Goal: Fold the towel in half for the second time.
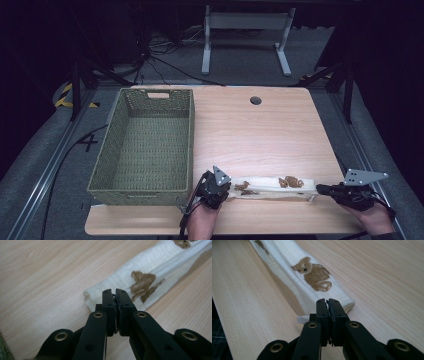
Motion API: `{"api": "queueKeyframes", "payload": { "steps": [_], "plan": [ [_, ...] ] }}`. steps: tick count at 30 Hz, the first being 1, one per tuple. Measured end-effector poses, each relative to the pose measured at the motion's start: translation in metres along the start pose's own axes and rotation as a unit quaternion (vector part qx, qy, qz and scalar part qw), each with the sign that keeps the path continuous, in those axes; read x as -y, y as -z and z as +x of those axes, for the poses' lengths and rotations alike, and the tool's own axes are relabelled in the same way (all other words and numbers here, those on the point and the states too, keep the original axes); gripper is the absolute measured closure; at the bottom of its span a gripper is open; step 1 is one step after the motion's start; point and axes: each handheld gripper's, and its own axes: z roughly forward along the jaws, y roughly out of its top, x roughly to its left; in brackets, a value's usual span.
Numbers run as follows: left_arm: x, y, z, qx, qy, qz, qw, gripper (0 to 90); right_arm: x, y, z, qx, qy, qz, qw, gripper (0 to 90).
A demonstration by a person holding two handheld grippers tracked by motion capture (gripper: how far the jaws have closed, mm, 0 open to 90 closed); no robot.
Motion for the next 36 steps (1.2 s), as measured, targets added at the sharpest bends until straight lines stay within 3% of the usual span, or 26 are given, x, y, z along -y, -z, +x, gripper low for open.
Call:
{"api": "queueKeyframes", "payload": {
  "steps": [3, 5, 8, 10, 13, 17, 20, 26, 34, 36],
  "plan": [
    [0.002, -0.001, -0.001, 0.000, -0.002, 0.007, 1.0000, 85.9, 0.001, -0.002, 0.000, -0.006, -0.005, 0.007, 0.9999, 86.3],
    [0.002, 0.001, -0.002, 0.002, -0.001, 0.003, 1.0000, 83.5, 0.002, -0.001, 0.001, -0.010, -0.004, 0.007, 0.9999, 81.2],
    [-0.001, 0.007, -0.002, 0.013, 0.000, -0.008, 0.9999, 77.8, -0.001, 0.004, 0.001, -0.017, -0.001, -0.015, 0.9997, 77.3],
    [-0.003, 0.010, -0.002, 0.026, 0.004, -0.018, 0.9995, 76.3, -0.003, 0.007, 0.002, -0.017, -0.001, -0.027, 0.9995, 77.6],
    [-0.008, 0.014, -0.004, 0.028, -0.002, -0.027, 0.9992, 76.3, -0.005, 0.008, 0.003, -0.020, 0.000, -0.032, 0.9993, 80.3],
    [-0.009, 0.006, -0.005, 0.045, -0.012, -0.005, 0.9989, 83.4, -0.004, 0.000, 0.006, -0.038, 0.001, -0.010, 0.9992, 84.9],
    [-0.004, -0.006, -0.002, 0.054, -0.002, 0.014, 0.9985, 86.0, 0.000, -0.007, 0.006, -0.041, 0.004, 0.021, 0.9989, 86.3],
    [0.005, -0.018, 0.003, 0.049, -0.007, 0.036, 0.9981, 89.0, 0.007, -0.018, 0.002, -0.044, 0.000, 0.065, 0.9969, 88.6],
    [0.005, -0.017, 0.005, 0.053, -0.001, 0.033, 0.9981, 89.7, 0.006, -0.019, 0.003, -0.039, 0.005, 0.070, 0.9968, 89.1],
    [0.002, -0.016, 0.003, 0.051, -0.004, 0.026, 0.9983, 89.7, 0.002, -0.015, 0.004, -0.035, 0.005, 0.051, 0.9981, 89.2]
  ]
}}
